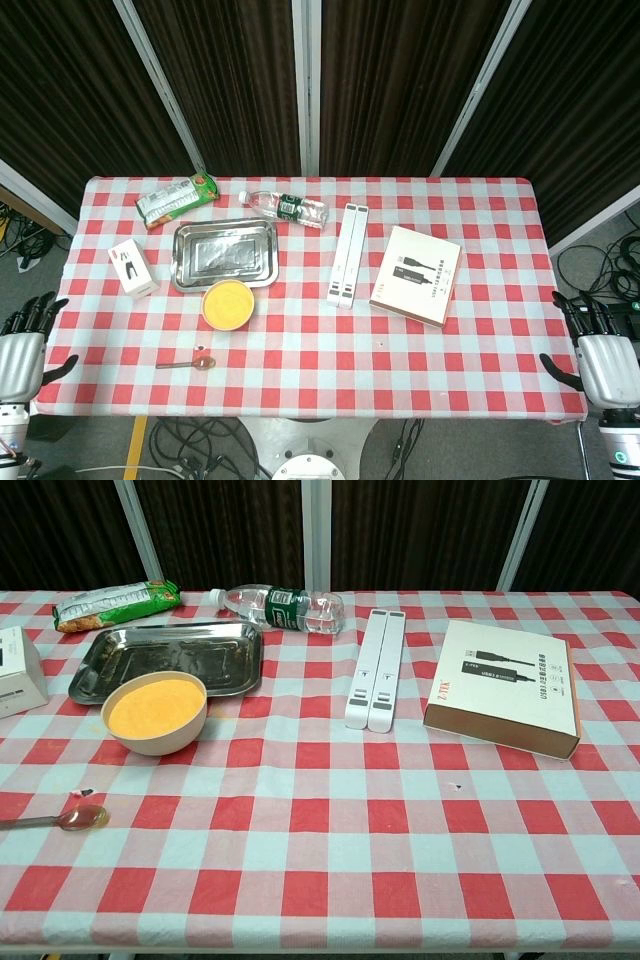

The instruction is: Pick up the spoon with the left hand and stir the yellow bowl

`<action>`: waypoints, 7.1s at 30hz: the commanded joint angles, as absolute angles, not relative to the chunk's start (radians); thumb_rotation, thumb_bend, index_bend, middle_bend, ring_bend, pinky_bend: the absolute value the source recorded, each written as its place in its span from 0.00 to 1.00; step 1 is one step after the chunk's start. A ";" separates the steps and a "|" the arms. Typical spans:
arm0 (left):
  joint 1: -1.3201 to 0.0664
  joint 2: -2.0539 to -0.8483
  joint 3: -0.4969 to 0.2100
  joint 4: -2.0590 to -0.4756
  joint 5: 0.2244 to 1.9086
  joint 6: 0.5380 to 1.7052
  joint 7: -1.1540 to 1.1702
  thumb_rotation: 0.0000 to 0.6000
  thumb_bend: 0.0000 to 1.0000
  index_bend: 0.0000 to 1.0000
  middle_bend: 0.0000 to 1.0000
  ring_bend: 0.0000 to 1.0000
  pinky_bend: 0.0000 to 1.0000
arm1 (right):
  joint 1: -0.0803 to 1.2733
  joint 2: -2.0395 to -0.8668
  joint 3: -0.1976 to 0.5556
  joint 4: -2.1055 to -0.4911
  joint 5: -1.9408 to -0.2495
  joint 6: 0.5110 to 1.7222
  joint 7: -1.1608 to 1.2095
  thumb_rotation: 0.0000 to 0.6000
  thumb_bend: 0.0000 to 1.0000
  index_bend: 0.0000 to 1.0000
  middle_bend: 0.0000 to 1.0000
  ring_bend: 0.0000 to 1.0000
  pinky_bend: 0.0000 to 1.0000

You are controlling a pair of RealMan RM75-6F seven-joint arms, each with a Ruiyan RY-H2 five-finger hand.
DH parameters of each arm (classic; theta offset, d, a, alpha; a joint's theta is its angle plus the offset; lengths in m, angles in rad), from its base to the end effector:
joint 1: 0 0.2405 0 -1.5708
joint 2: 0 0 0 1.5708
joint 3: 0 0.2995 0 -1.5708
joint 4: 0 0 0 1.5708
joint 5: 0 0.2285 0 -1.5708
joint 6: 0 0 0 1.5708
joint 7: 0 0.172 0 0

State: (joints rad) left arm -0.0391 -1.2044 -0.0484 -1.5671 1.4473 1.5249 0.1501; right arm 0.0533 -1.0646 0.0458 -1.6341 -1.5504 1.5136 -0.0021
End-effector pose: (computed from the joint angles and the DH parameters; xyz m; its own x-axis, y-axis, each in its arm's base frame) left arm -0.3744 0.1965 0.1430 0.4913 -0.0036 0.8710 0.8677 0.0884 -0.4891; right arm -0.3531 -0.2015 0.1790 0.4295 0.0114 0.9030 -0.9025 -0.0307 0.4296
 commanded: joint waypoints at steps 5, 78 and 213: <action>-0.042 -1.205 -0.046 -1.562 1.450 1.518 0.148 1.00 0.21 0.23 0.22 0.14 0.22 | 0.050 -1.065 0.045 -1.633 -1.549 1.517 -0.004 1.00 0.13 0.07 0.21 0.03 0.12; -0.286 -1.403 -0.046 -1.532 1.321 1.144 0.184 1.00 0.48 0.64 0.96 0.91 0.88 | 0.098 -1.070 0.083 -1.579 -1.493 1.467 0.030 1.00 0.13 0.09 0.21 0.03 0.12; -0.654 -1.701 0.034 -1.057 1.436 1.269 0.961 1.00 0.44 0.71 1.00 1.00 0.97 | 0.072 -1.056 0.110 -1.551 -1.443 1.485 0.098 1.00 0.15 0.09 0.22 0.03 0.13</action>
